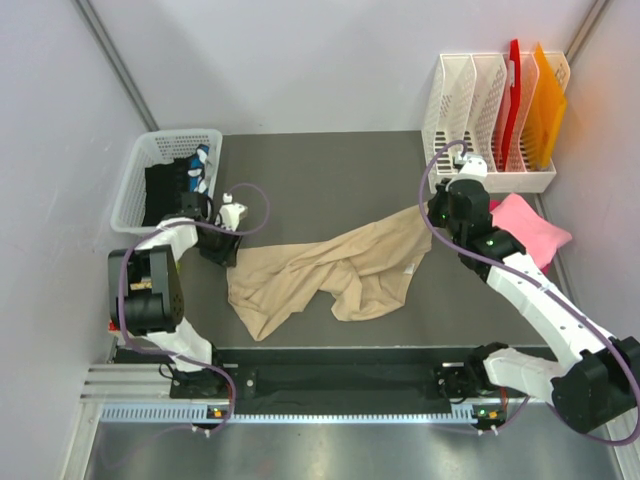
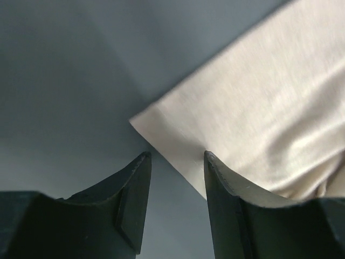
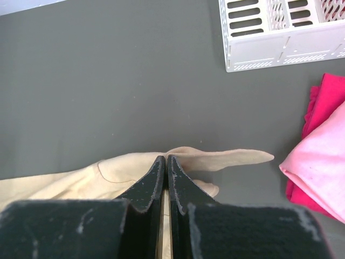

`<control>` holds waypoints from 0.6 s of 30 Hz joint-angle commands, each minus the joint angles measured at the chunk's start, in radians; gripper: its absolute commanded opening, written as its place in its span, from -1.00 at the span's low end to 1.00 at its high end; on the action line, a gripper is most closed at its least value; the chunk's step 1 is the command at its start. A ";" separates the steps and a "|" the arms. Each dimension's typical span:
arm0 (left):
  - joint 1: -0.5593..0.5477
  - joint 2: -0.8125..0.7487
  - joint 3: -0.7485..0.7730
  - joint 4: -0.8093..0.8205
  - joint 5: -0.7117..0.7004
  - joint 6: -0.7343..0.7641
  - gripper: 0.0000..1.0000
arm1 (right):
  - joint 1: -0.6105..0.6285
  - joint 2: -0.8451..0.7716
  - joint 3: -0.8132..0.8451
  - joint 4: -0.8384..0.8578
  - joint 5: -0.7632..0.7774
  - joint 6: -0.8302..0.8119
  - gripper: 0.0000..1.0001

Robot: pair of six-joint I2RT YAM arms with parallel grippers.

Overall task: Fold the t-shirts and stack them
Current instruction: Flatten the tshirt out

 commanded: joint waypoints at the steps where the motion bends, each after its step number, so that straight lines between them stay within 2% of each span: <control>1: 0.006 0.041 0.055 0.075 0.017 -0.042 -0.02 | -0.002 -0.014 0.002 0.048 -0.006 -0.009 -1.00; 12: 0.006 0.082 0.079 0.092 0.032 -0.058 -0.04 | 0.006 -0.005 0.003 0.048 -0.006 -0.009 -1.00; 16: 0.005 0.096 0.078 0.089 0.045 -0.056 -0.26 | 0.006 -0.004 0.003 0.049 -0.003 -0.011 -1.00; 18: 0.005 0.099 0.077 0.086 0.049 -0.056 -0.46 | 0.007 -0.002 0.003 0.049 -0.003 -0.009 -1.00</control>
